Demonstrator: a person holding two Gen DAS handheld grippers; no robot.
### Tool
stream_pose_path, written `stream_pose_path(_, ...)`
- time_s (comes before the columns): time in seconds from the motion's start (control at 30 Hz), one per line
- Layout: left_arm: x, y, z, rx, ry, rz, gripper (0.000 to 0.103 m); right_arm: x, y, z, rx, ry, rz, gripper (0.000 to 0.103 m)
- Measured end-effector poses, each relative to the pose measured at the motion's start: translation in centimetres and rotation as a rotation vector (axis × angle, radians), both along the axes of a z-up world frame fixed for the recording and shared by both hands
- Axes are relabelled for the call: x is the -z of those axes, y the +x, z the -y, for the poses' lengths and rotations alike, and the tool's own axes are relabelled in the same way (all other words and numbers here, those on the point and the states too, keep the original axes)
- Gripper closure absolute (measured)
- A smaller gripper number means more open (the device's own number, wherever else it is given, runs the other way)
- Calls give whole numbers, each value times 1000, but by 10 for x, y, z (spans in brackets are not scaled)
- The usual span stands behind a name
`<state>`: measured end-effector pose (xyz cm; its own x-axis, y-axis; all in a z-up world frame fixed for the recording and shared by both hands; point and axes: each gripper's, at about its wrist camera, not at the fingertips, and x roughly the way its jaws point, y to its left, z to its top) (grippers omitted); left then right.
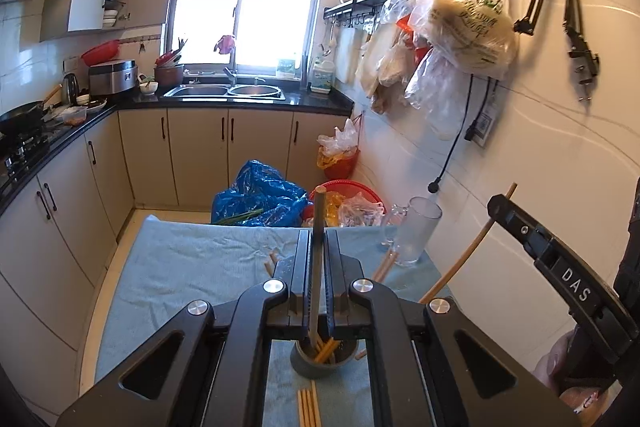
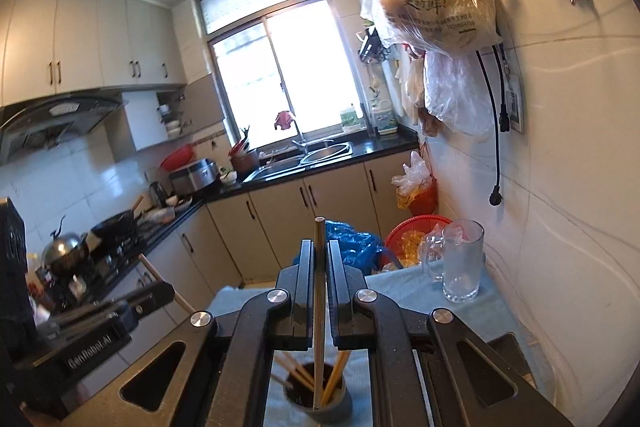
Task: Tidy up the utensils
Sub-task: 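Lower the chopsticks into the black cup and open both tools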
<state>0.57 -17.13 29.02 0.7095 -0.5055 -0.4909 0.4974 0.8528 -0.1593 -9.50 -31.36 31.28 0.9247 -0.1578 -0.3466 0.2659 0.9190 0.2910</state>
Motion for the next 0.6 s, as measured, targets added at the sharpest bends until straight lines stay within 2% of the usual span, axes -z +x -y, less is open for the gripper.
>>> stream_pose_path(0.1,15,17,10,0,19,-28,98,10,16,7,17,9,-11,97)
stream_pose_path(0.3,49,42,18,-9,46,-101,98,50,48,16,17,29,-117,97)
stream_pose_path(0.5,58,46,12,-17,43,-118,97,79,60,23,6,77,-179,95)
stream_pose_path(0.57,58,43,9,-15,43,-121,95,83,60,28,13,94,-192,85)
stream_pose_path(0.6,58,42,7,-16,43,-123,91,83,58,29,21,91,-192,74)
